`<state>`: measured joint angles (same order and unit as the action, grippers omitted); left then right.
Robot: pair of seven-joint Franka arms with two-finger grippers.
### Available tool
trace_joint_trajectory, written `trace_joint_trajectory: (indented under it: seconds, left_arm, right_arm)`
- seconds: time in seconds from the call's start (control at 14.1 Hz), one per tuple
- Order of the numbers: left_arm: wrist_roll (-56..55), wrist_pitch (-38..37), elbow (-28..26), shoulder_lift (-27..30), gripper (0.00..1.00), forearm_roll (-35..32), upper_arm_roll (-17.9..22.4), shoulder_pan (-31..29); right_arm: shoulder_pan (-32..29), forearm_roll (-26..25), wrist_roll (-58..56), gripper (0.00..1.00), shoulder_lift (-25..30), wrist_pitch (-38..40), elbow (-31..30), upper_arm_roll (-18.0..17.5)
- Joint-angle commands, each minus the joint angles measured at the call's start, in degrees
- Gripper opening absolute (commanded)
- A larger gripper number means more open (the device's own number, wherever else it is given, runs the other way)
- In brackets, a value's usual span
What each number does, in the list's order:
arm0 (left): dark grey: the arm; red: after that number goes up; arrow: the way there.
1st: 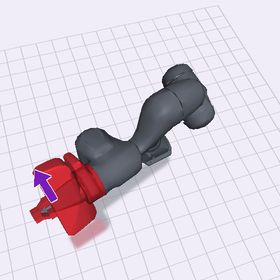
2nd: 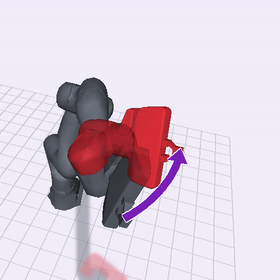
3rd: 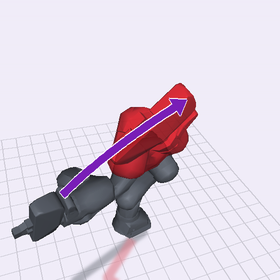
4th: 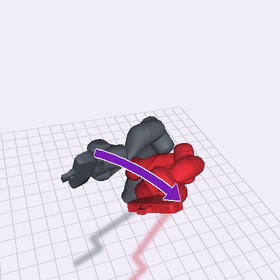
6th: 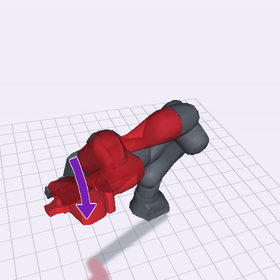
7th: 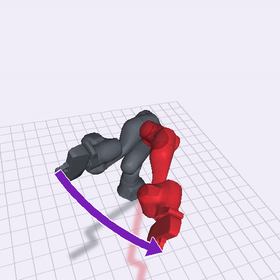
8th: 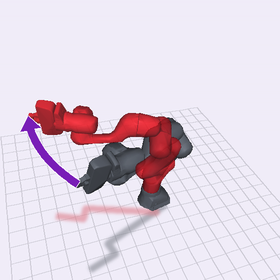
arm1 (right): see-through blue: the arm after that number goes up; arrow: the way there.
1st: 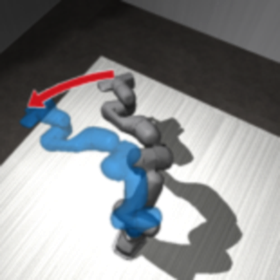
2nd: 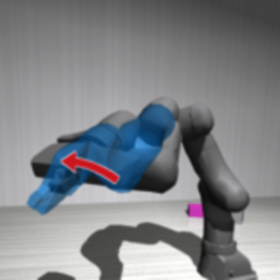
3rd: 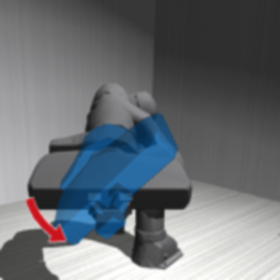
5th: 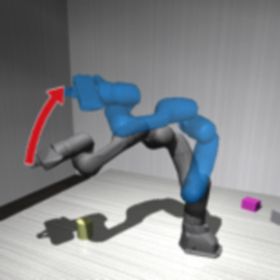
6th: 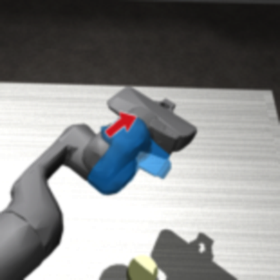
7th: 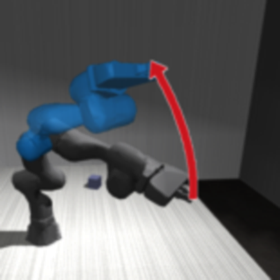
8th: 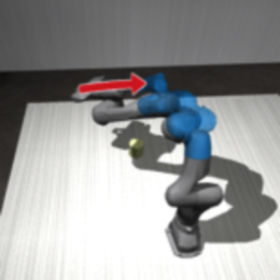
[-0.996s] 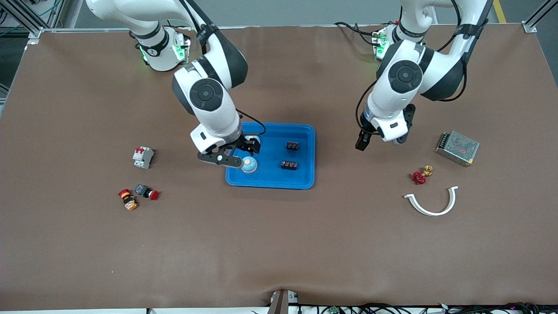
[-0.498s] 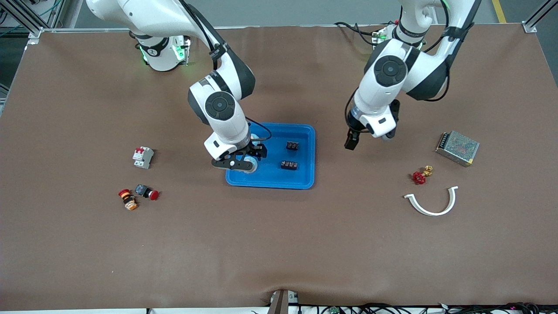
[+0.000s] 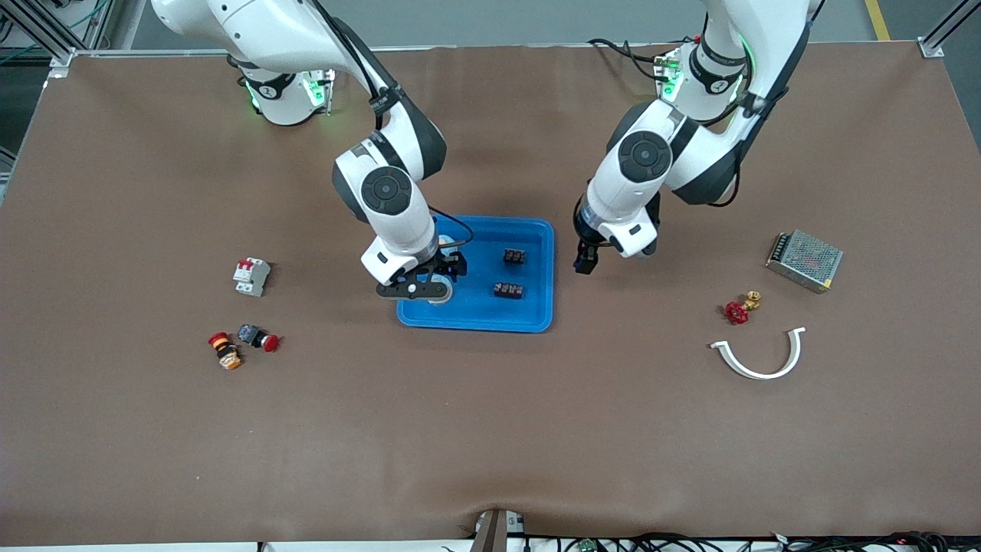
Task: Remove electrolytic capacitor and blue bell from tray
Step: 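Lower the right gripper over a bell while the left gripper nears a capacitor, then grasp the blue bell with the right gripper while the left gripper grasps a capacitor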
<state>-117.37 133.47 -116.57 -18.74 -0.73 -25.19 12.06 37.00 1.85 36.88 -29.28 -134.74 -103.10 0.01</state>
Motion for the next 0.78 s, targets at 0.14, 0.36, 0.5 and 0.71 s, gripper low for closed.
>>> trace_joint_trajectory:
  seconds: [0.14,0.36,0.5,0.71]
  left_arm:
    - [-4.3,3.6,1.9,-4.5,1.00,-4.7,-0.2,3.1]
    - [-11.4,6.8,1.9,-6.7,1.00,-6.6,0.1,5.9]
    - [-16.8,9.1,2.1,-8.1,1.00,-10.2,0.0,6.0]
    - [-19.9,9.9,3.8,-10.5,1.00,-11.8,0.0,6.4]
  right_arm:
    - [0.6,-3.2,-0.3,1.00,-2.7,-2.0,0.3,0.3]
    - [0.6,-3.6,-0.3,1.00,-3.9,-3.2,0.3,0.3]
    - [0.7,-4.0,-0.3,1.00,-4.6,-3.5,0.4,0.3]
    - [1.0,-4.0,-0.3,1.00,-5.3,-3.5,0.9,0.3]
